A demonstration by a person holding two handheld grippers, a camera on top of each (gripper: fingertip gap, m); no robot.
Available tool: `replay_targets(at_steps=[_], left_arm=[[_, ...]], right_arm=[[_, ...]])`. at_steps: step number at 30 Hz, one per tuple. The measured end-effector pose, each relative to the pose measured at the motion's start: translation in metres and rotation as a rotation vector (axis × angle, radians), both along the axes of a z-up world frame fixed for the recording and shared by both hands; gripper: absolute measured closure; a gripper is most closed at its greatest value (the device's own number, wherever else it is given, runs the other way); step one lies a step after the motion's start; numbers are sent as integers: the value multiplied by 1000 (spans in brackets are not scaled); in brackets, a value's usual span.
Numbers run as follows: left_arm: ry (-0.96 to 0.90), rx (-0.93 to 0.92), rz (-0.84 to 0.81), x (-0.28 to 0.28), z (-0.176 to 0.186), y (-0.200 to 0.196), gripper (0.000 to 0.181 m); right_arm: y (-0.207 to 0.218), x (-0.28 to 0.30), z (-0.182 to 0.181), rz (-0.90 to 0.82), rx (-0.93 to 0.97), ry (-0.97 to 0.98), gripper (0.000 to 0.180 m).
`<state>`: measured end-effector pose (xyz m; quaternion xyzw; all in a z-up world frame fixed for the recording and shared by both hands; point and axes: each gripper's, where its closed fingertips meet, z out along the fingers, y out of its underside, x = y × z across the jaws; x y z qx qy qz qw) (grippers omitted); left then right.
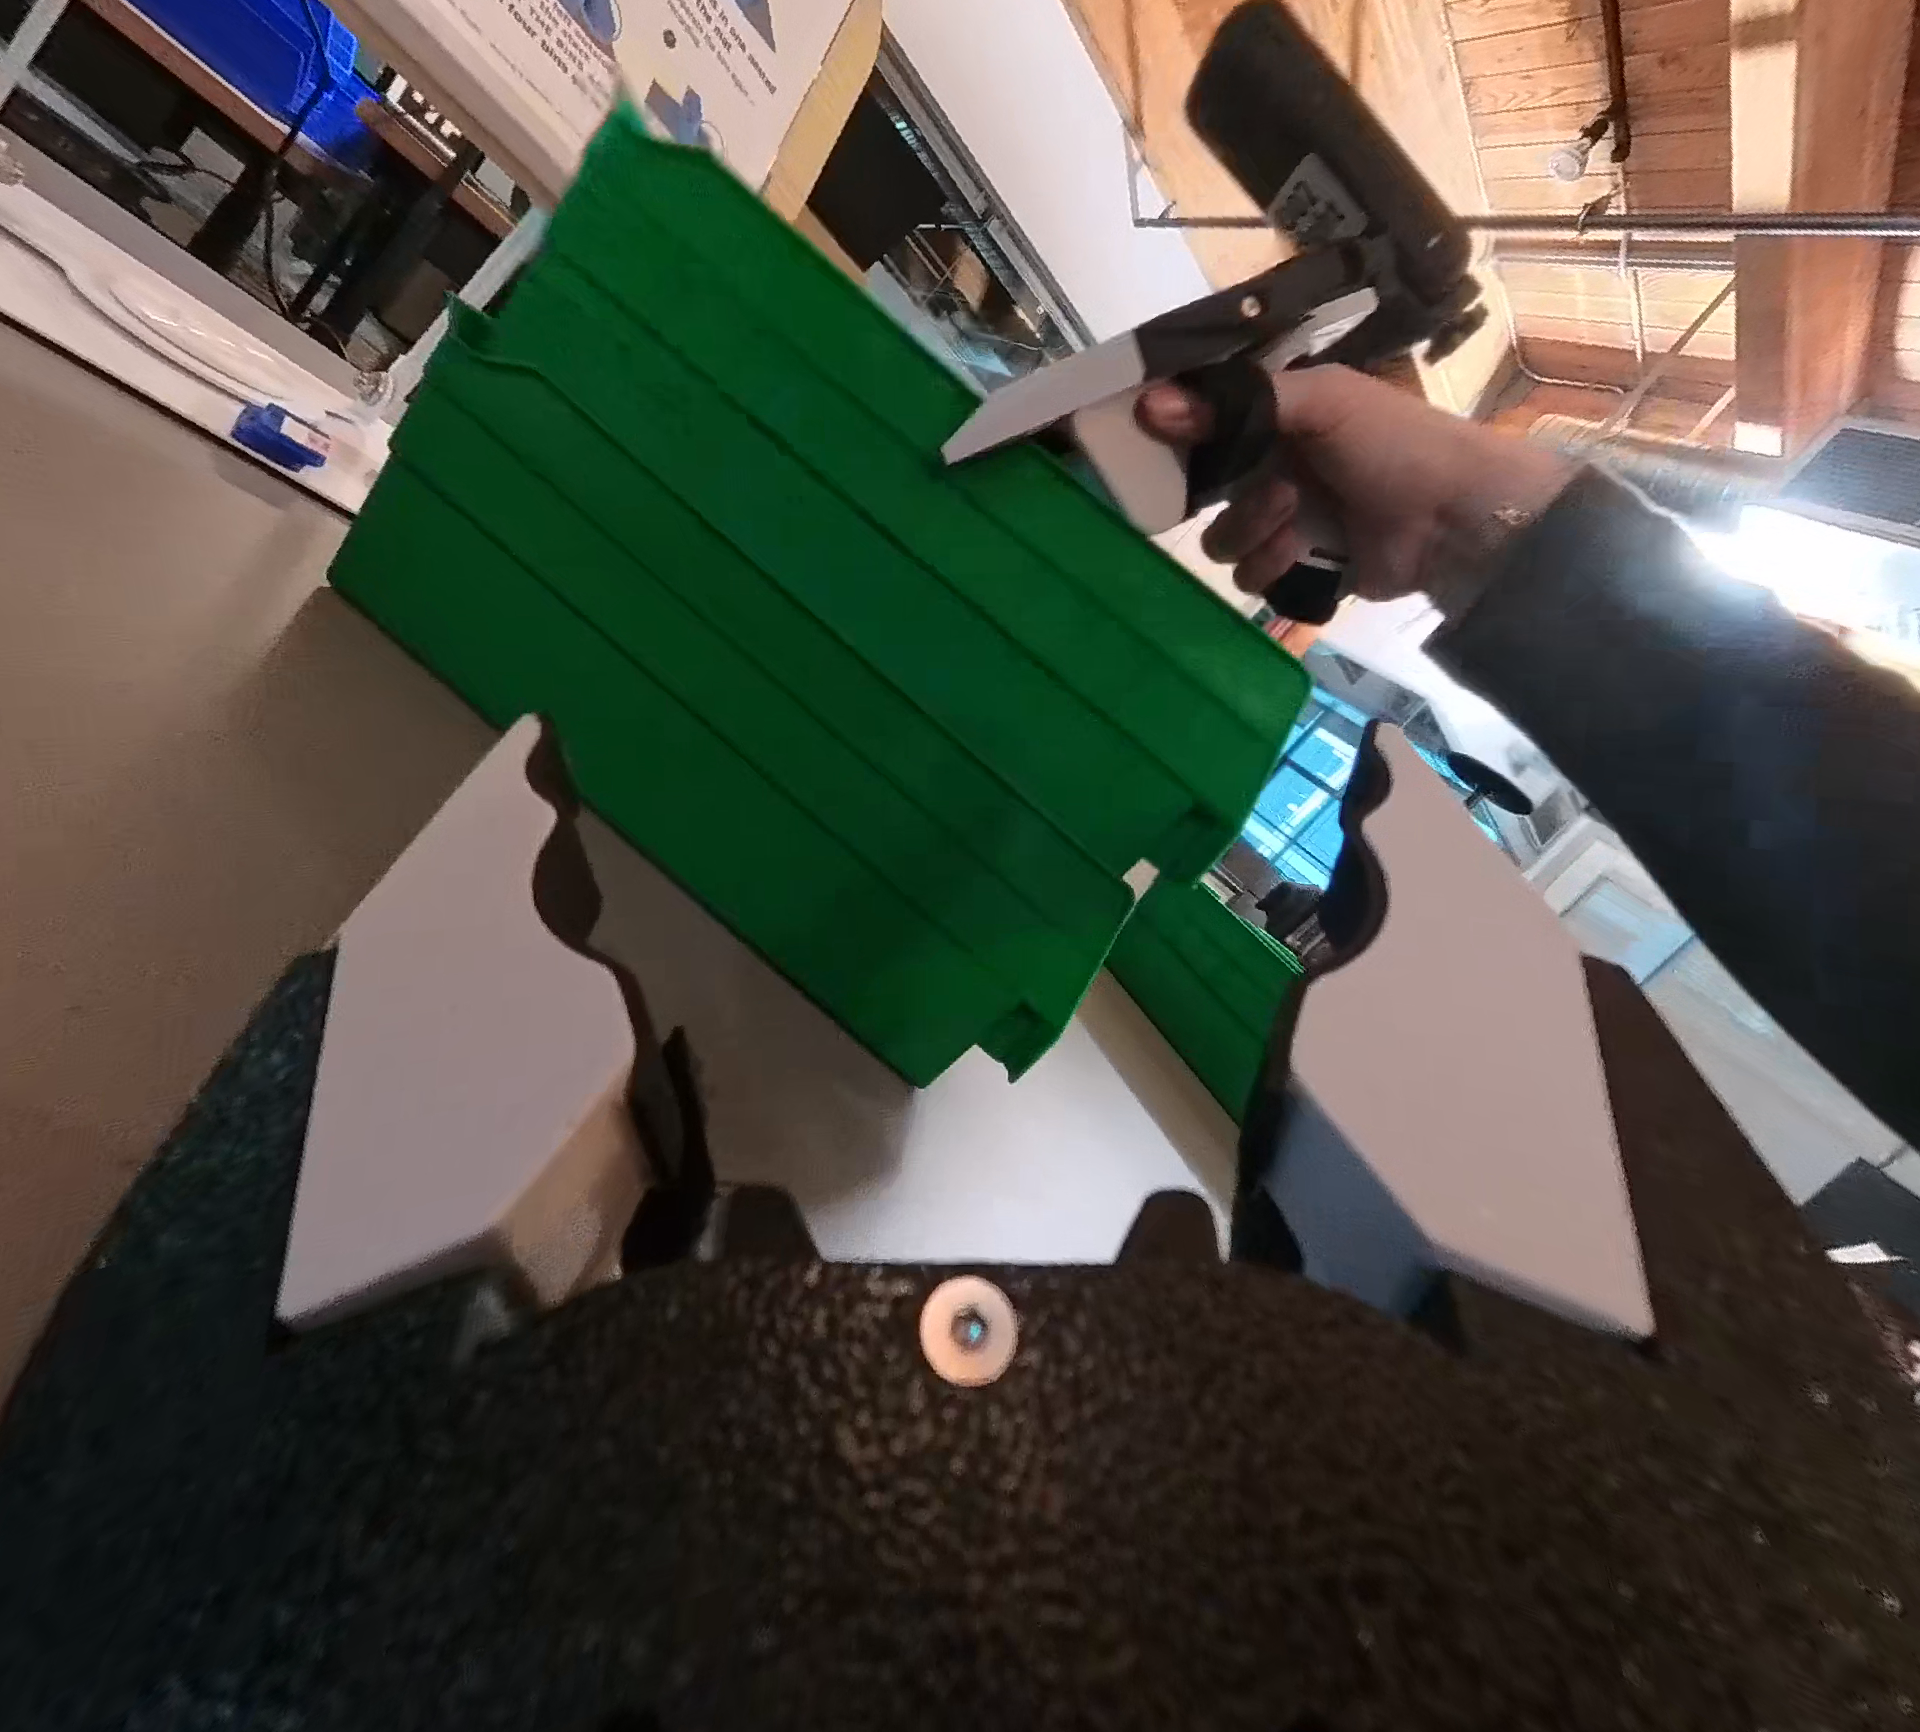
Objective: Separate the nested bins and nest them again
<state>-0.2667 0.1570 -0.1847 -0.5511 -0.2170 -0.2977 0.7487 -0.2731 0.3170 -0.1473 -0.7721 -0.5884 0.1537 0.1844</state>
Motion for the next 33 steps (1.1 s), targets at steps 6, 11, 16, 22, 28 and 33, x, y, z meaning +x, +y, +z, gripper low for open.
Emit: replay_targets(at_steps=[6,11,16,22,28,33], left_arm=[[4,6,27,-3,1,-2,40],[2,-13,9,0,-2,2,40],[-4,-8,1,2,-1,3,40],[1,-8,-2,4,-1,3,40],[145,-114,81,2,-5,0,38],[245,-131,122,8,0,0,37]], right_arm=[[49,81,70,-252,51,95,88],[90,188,66,-554,86,59,87],[90,256,-4,-726,49,-1,85],[76,291,-82,-789,29,-71,80],[81,292,-83,-796,116,127,56],[74,280,-17,-667,323,524,39]])
